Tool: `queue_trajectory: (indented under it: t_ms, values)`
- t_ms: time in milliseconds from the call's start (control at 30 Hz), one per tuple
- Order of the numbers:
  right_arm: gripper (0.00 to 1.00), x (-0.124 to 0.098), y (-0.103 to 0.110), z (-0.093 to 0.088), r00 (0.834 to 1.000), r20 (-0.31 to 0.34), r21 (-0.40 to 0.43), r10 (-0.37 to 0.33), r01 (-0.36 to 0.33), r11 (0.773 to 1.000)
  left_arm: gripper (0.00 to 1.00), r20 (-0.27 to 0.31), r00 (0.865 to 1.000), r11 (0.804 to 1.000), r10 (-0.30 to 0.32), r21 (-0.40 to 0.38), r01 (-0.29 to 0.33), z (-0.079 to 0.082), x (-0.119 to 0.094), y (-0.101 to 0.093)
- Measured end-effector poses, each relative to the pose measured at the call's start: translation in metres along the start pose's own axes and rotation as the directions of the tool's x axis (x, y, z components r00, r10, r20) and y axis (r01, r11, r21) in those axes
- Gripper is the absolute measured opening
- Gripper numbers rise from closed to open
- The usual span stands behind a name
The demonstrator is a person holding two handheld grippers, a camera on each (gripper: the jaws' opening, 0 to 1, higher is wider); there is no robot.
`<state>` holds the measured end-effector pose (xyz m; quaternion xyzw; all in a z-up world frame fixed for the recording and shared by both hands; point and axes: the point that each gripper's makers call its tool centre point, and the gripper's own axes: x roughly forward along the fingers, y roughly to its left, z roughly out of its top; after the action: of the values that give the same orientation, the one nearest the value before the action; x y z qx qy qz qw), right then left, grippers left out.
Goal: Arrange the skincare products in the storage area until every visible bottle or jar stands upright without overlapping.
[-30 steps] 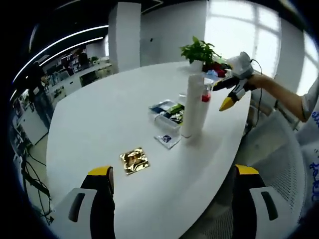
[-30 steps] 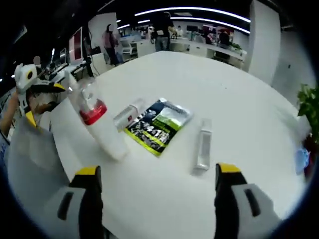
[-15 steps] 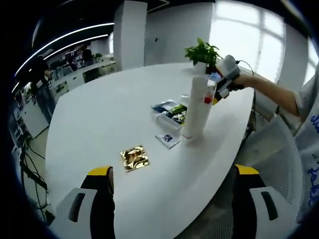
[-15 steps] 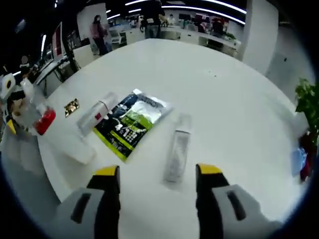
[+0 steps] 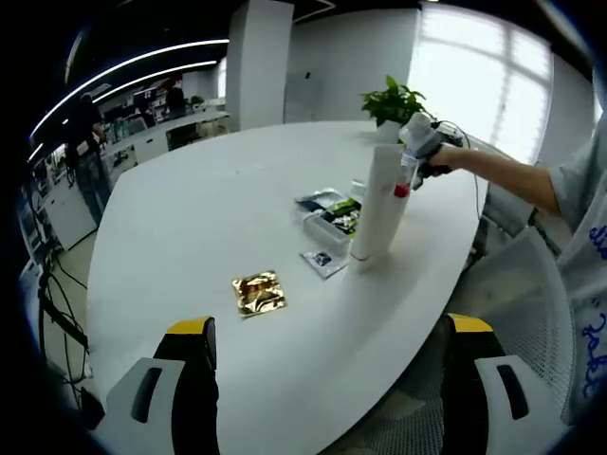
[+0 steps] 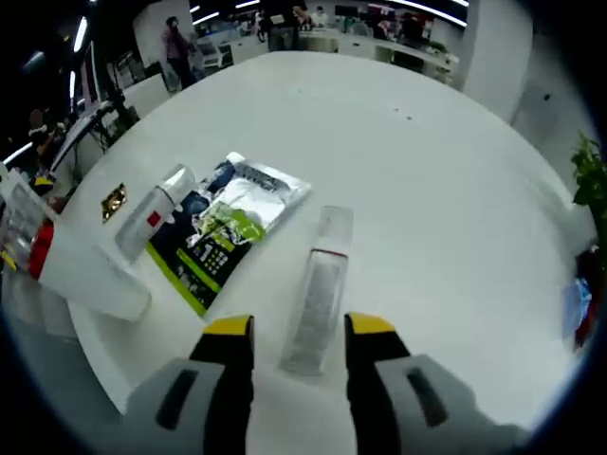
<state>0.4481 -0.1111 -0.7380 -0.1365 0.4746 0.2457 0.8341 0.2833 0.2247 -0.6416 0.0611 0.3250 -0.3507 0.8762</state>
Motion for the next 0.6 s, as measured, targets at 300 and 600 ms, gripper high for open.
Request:
queue_trajectory:
  t_ms: [300,600]
  values:
    - [0.29,0.0053,-0.0066,0.0005,0.999,-0.049,-0.005,-0.015,0.015,1.0,0.96,-0.003,1.0,1.0,0.005,-0.01,-0.005,-0.0013,-0.0025,-0.0007]
    - [0.23,0.0103,-0.0089,-0.0042,0.997,-0.077,0.009,-0.012,0.012,1.0,0.96,-0.002,1.0,1.0,0.002,-0.015,-0.002,-0.0008,-0.0015,-0.0042]
